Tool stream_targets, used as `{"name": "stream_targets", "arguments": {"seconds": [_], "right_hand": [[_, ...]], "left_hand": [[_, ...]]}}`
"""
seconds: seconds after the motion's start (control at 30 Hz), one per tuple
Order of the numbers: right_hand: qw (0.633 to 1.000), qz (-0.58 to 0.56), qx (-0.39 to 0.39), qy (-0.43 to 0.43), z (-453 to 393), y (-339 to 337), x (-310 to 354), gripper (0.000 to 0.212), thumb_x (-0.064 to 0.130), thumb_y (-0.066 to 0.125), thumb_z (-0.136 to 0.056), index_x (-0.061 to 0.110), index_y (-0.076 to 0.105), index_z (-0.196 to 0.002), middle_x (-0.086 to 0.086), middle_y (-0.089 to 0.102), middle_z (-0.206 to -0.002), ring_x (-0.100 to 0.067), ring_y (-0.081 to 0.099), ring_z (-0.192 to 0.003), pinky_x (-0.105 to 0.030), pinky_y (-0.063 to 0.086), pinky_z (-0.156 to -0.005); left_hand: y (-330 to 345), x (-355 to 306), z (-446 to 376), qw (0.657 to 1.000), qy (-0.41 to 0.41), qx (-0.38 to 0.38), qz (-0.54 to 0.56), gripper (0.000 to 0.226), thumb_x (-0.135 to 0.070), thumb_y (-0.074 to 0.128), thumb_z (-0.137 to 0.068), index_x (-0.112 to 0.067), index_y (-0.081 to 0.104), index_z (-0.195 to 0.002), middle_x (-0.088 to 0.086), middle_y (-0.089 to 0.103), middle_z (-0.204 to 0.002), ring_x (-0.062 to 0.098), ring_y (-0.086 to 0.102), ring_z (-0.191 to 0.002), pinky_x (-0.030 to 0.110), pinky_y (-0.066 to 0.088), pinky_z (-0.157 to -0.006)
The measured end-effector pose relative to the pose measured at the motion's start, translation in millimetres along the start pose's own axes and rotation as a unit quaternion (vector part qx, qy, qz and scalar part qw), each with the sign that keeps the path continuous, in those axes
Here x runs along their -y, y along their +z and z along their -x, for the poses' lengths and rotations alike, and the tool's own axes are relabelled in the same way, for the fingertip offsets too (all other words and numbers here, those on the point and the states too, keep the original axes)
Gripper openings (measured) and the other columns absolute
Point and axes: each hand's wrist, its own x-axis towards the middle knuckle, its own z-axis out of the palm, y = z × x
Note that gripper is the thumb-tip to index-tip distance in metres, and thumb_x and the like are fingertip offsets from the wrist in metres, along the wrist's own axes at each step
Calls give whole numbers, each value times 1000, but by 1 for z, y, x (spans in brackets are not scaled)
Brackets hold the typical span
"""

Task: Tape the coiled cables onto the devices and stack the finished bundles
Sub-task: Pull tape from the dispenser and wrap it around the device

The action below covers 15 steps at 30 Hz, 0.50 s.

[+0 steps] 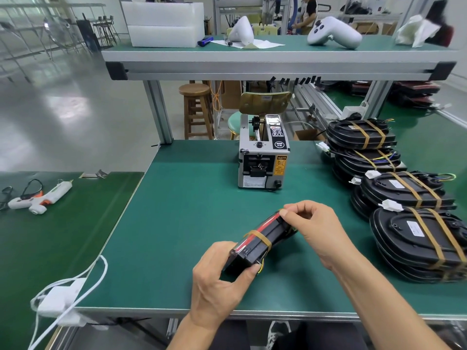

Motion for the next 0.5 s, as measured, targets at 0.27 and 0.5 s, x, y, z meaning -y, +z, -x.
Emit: {"name": "stream_targets", "arguments": {"seconds": [0.27,0.5], "right_hand": [[999,24,-24,-20,0,4,-8,6,21,78,-91,21,73,-87,11,78,-95,-11,71,-91,-29,55,-85],[999,-3,-20,-36,5,7,-14,20,27,88,-81,21,72,-91,20,77,-94,5,69,-89,-4,45,-71]], "left_hand": [[-1,0,-1,1000,0,-2,-2,26,-52,79,-96,-32,66,-108,-20,65,-102,9,66,-86,24,53,-75],[-1,-1,0,1000,2,1,0,28,-49,80,-95,-27,68,-107,-14,67,-100,14,67,-84,36,56,-72]]}}
